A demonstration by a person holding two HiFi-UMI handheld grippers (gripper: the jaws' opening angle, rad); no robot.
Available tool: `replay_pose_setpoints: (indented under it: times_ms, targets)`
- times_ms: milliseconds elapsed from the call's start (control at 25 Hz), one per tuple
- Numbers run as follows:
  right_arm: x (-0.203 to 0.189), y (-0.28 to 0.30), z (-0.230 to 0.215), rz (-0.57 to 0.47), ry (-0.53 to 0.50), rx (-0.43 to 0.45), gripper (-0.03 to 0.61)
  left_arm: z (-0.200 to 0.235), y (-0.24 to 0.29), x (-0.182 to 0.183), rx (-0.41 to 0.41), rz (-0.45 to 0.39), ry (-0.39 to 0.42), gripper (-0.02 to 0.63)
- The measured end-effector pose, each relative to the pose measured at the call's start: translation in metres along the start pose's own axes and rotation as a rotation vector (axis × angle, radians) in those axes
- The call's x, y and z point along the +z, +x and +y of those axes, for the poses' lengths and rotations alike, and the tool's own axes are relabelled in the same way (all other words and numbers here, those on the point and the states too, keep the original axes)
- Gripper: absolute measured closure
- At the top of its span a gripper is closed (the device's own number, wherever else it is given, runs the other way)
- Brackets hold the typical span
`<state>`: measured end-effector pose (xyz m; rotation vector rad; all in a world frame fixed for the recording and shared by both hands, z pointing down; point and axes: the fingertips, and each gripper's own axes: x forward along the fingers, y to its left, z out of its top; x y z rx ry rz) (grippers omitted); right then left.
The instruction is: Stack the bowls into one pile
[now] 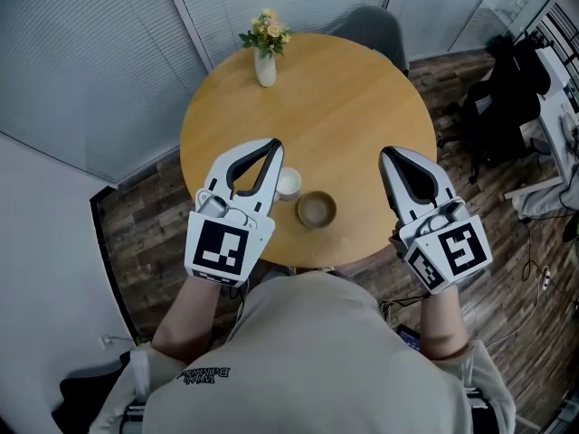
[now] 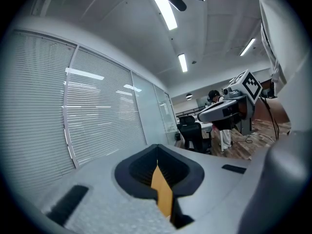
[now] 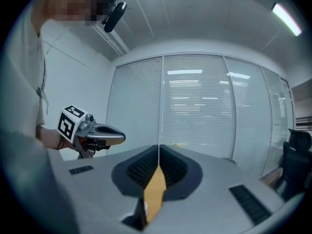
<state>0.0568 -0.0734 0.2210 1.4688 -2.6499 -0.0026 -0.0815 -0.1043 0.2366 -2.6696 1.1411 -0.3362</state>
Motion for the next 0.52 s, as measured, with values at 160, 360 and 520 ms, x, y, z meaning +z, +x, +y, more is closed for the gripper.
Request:
replay_pose_setpoints:
  times_ms: [160,360,520]
  targets:
    - [-0.0027,0.0018,0.0002,0.016,-0.008,0.003,0.546,-0.0002,-0.0028,-0.0013,-0.008,0.008,0.002,0.592]
    - [-0.0051,0.0023,0.0008,0.024,-0.02,0.001,0.546,-0.0001,-0.0043,0.001,-0.005,0.004,0.006,0.592]
    - [-0.0052,0.0038,0.0032,0.023,-0.019,0.009,0.546,0.0006,-0.0048,0.0002,-0.002,0.007,0.008,0.592]
